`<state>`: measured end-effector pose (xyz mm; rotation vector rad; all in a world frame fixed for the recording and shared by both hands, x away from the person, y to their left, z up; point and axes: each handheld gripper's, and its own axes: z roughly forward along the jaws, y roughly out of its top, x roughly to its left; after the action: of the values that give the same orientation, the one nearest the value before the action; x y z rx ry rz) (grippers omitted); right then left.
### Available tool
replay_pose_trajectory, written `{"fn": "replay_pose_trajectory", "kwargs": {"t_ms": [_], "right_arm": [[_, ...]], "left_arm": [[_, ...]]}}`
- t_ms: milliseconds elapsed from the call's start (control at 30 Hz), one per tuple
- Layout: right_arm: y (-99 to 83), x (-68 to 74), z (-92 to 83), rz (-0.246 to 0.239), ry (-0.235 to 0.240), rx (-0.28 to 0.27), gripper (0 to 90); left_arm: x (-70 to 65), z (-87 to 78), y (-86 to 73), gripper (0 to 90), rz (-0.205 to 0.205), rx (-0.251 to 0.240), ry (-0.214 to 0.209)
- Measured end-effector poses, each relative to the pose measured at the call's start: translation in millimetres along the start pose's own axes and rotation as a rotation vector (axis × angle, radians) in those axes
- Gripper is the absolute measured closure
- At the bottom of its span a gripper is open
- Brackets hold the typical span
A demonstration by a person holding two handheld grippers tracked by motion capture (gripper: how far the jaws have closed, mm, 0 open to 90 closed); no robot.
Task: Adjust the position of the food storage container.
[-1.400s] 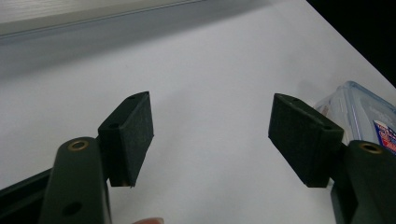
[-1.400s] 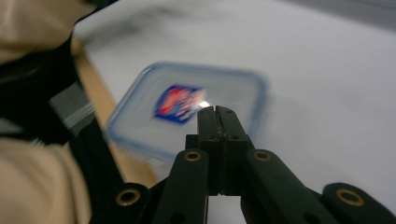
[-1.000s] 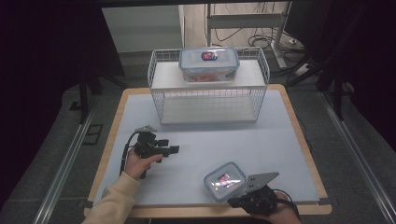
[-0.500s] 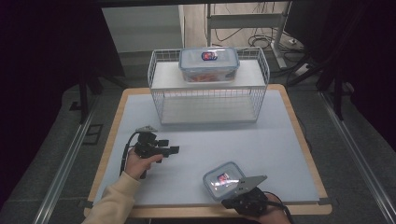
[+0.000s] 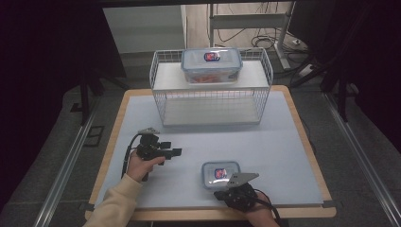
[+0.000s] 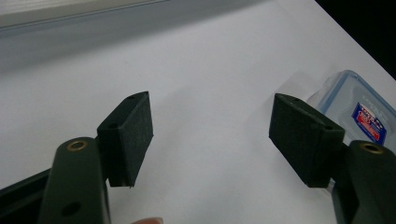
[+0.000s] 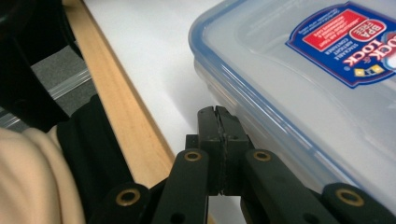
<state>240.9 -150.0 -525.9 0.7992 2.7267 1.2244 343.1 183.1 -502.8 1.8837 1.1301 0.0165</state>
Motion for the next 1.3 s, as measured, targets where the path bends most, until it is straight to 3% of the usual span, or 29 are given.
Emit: {"fn": "replay_pose_trajectory", "kwargs": {"t_ms": [167, 333, 533, 767, 1033, 1300], "right_arm": [[1.1, 1.2, 2.6, 0.002, 0.007, -0.004, 89.9], [-2.8, 5.7, -13.4, -0.002, 0.020, -0.020, 89.9], [-11.5, -7.8, -55.4, 0.039, -0.043, -0.094, 89.9], [-25.7, -28.6, -79.3, 0.095, -0.114, -0.118, 89.9], [-26.3, -41.9, -82.8, 0.117, -0.114, -0.136, 89.9], [-28.0, -50.5, -80.5, 0.136, -0.118, -0.112, 89.9]], "left_arm": [[0.3, -0.7, -0.3, 30.4, 0.000, -0.002, 0.000], [0.3, -1.8, -0.3, 30.4, 0.004, -0.001, -0.002], [-0.4, -2.9, -0.1, 30.4, -0.001, -0.010, -0.002], [-0.9, -2.6, -0.1, 30.3, 0.004, -0.009, -0.003], [-7.4, -2.9, -3.0, 30.0, 0.012, -0.007, -0.011], [-9.6, -4.6, -9.1, 29.8, 0.006, 0.004, -0.011]]}}
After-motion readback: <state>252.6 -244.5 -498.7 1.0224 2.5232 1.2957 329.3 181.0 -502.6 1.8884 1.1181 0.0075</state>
